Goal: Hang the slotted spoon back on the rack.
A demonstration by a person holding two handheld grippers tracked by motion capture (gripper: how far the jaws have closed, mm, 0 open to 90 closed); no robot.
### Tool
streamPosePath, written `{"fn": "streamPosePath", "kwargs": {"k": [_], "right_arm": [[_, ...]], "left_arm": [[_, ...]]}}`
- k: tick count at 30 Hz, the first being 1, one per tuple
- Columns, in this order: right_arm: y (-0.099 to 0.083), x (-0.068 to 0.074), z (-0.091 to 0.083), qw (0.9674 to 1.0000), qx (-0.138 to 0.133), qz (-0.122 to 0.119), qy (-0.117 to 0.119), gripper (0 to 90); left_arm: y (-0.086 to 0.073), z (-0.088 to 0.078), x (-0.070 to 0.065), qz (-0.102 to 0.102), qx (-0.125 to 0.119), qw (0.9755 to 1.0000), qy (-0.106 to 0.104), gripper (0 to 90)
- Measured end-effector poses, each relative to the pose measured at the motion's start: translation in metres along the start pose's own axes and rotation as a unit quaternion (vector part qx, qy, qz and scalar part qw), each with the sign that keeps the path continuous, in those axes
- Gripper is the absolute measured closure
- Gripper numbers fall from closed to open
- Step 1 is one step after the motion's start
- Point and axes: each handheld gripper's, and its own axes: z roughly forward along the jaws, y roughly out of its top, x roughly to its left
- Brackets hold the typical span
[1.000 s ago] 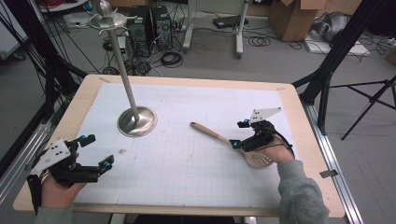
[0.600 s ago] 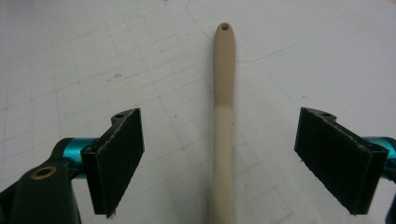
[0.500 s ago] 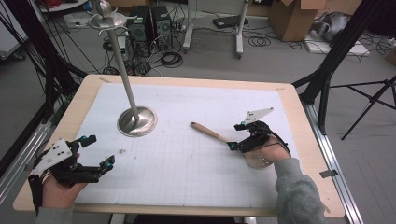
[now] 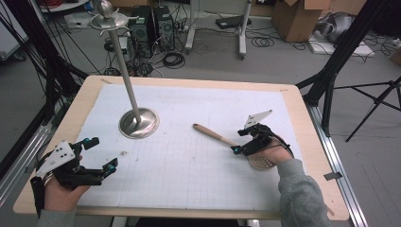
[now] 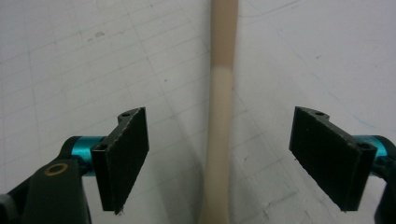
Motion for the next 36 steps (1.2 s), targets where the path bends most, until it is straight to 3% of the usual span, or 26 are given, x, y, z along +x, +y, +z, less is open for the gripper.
{"fn": "streamPosePath", "kwargs": {"k": [7, 14, 19, 24, 36], "right_arm": [[0.002, 0.002, 0.007, 0.999, 0.044, -0.008, 0.001, 29.9], [0.002, 0.003, 0.01, 0.9981, 0.061, -0.01, 0.005, 40.2], [0.003, 0.005, 0.012, 0.9964, 0.084, -0.016, -0.006, 48.7], [0.003, 0.005, 0.012, 0.9955, 0.092, -0.016, -0.015, 52.7], [0.001, 0.004, 0.01, 0.9944, 0.101, -0.016, -0.025, 75.6]], "left_arm": [[0.0, 0.0, 0.0, -0.003, -0.001, 1.0, 0.001, 1.8], [-0.001, 0.001, 0.0, -0.003, 0.001, 1.0, 0.0, 1.8], [-0.001, 0.001, 0.0, -0.004, 0.001, 1.0, 0.0, 1.8], [-0.001, 0.001, 0.0, -0.003, 0.001, 1.0, -0.001, 1.8], [-0.001, 0.0, 0.001, -0.003, 0.0, 1.0, 0.0, 1.8]]}}
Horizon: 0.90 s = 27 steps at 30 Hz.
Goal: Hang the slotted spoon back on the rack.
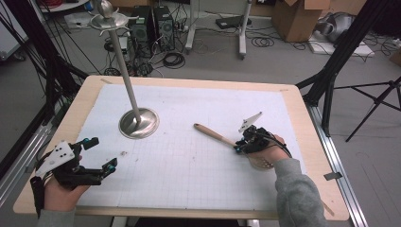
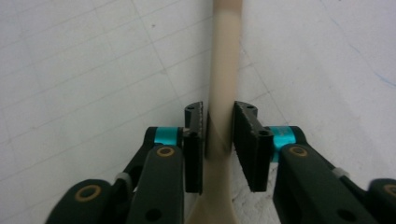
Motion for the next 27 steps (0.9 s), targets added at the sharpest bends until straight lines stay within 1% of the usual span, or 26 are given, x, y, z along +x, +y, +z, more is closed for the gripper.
{"fn": "streamPosePath", "kwargs": {"k": [1, 2, 3, 4, 5, 8, 9, 11, 14, 15, 17, 18, 19, 26, 27], "right_arm": [[0.0, 0.0, 0.0, 1.0, 0.002, 0.006, 0.0, 76.5], [0.0, 0.0, 0.0, 1.0, 0.002, 0.006, 0.0, 76.5], [0.0, 0.001, 0.0, 0.9999, 0.004, 0.015, 0.002, 77.1], [0.0, 0.001, 0.0, 0.9999, 0.004, 0.015, 0.002, 77.1], [0.0, 0.0, -0.001, 0.9997, 0.002, 0.022, 0.005, 77.9], [0.0, 0.001, -0.001, 0.9998, 0.004, 0.018, 0.008, 78.1], [0.001, 0.001, -0.001, 0.9999, 0.005, 0.009, 0.008, 78.3], [0.001, 0.001, -0.001, 0.9998, 0.006, 0.013, 0.01, 78.3], [0.002, 0.001, -0.001, 0.9999, 0.003, 0.013, 0.011, 78.4], [0.002, 0.001, -0.003, 0.9998, -0.007, 0.016, 0.013, 78.5], [0.002, 0.001, -0.006, 0.9996, -0.016, 0.019, 0.014, 78.5], [0.002, 0.001, -0.006, 0.9996, -0.016, 0.019, 0.014, 78.5], [0.002, 0.001, -0.009, 0.9992, -0.024, 0.026, 0.019, 78.5], [0.003, 0.0, -0.018, 0.9985, -0.04, 0.033, 0.021, 78.5], [0.005, 0.001, -0.022, 0.998, -0.049, 0.032, 0.022, 78.5]], "left_arm": [[0.0, 0.0, 0.0, 0.001, 0.001, 1.0, 0.0, 1.7], [0.0, 0.0, 0.0, 0.001, 0.001, 1.0, 0.0, 1.8], [0.0, 0.001, -0.001, 0.001, 0.001, 1.0, -0.001, 1.7], [0.0, 0.001, -0.001, 0.001, 0.001, 1.0, -0.001, 1.8], [0.0, 0.001, -0.001, 0.001, 0.001, 1.0, -0.001, 1.8], [0.0, 0.001, -0.001, 0.001, 0.0, 1.0, -0.002, 1.8], [0.001, 0.001, -0.001, 0.001, 0.001, 1.0, -0.001, 1.8], [0.001, 0.001, -0.001, 0.001, 0.0, 1.0, -0.002, 1.8], [0.001, 0.001, -0.001, 0.002, 0.0, 1.0, -0.001, 1.7], [0.001, 0.0, -0.001, 0.001, -0.001, 1.0, -0.001, 1.8], [0.001, 0.0, 0.0, 0.001, -0.002, 1.0, 0.0, 1.8], [0.001, 0.0, 0.0, 0.001, -0.002, 1.0, 0.0, 1.7], [0.001, -0.001, 0.0, 0.001, -0.002, 1.0, 0.0, 1.8], [0.002, 0.0, -0.001, 0.001, -0.002, 1.0, -0.001, 1.8], [0.001, 0.0, -0.001, 0.002, -0.002, 1.0, -0.002, 1.8]]}}
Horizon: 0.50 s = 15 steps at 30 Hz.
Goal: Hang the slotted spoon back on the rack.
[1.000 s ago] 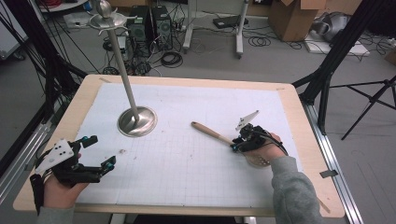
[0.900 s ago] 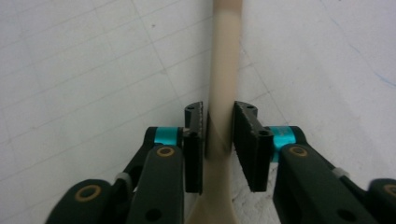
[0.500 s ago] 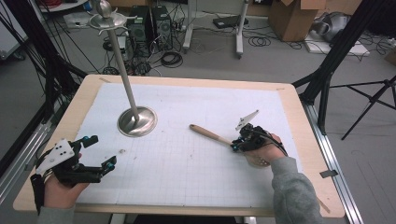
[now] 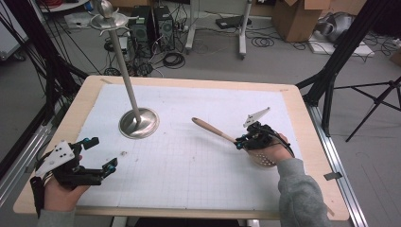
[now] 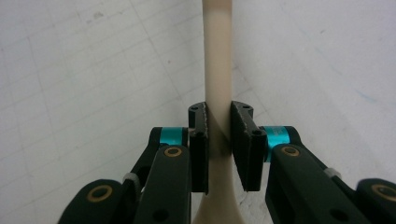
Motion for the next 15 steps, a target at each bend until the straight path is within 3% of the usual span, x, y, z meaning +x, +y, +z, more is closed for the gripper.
{"fn": "streamPosePath", "kwargs": {"k": [7, 15], "right_arm": [[0.011, 0.004, -0.014, 0.9998, -0.017, -0.011, -0.001, 78.5], [0.029, 0.013, -0.036, 0.9981, -0.059, -0.018, 0.004, 78.5]], "left_arm": [[0.0, -0.001, 0.0, 0.0, -0.001, 1.0, 0.0, 1.8], [0.001, -0.002, 0.0, -0.003, -0.005, 1.0, -0.002, 1.7]]}}
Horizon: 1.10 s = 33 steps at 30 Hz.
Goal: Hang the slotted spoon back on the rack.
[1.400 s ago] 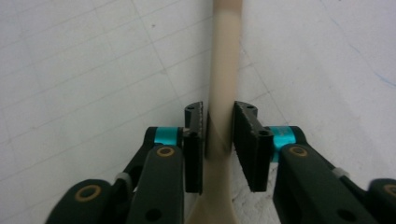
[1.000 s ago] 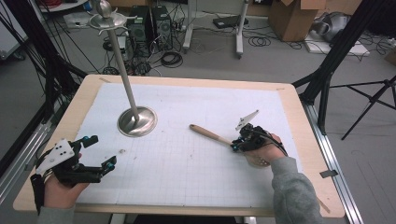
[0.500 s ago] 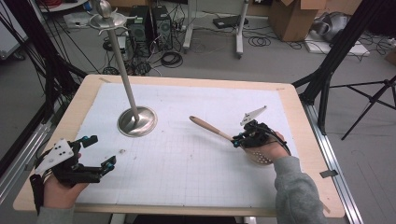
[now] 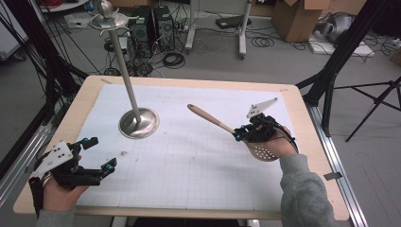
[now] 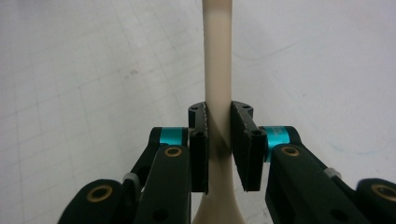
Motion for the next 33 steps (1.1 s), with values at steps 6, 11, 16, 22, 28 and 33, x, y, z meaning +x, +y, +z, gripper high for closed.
{"fn": "streamPosePath", "kwargs": {"k": [6, 11, 16, 22, 28, 33], "right_arm": [[0.012, 0.005, -0.009, 0.9999, -0.015, -0.001, 0.005, 78.5], [0.025, 0.012, -0.02, 0.9992, -0.037, -0.011, 0.008, 78.4], [0.035, 0.014, -0.028, 0.9987, -0.049, -0.015, 0.006, 78.5], [0.046, 0.017, -0.032, 0.9979, -0.056, -0.03, 0.006, 78.5], [0.061, 0.019, -0.037, 0.9966, -0.076, -0.032, 0.006, 78.5], [0.077, 0.023, -0.04, 0.9953, -0.088, -0.041, 0.005, 78.4]], "left_arm": [[0.0, 0.002, 0.0, 0.0, 0.002, 1.0, -0.002, 1.7], [-0.001, 0.003, 0.0, -0.001, 0.002, 1.0, -0.004, 1.8], [0.0, 0.002, 0.0, 0.0, 0.001, 1.0, -0.005, 1.8], [-0.002, -0.001, -0.002, -0.008, -0.001, 0.9999, -0.007, 1.8], [-0.003, -0.005, -0.004, -0.006, 0.0, 1.0, -0.003, 1.8], [-0.003, -0.01, -0.005, -0.004, 0.0, 1.0, 0.0, 1.8]]}}
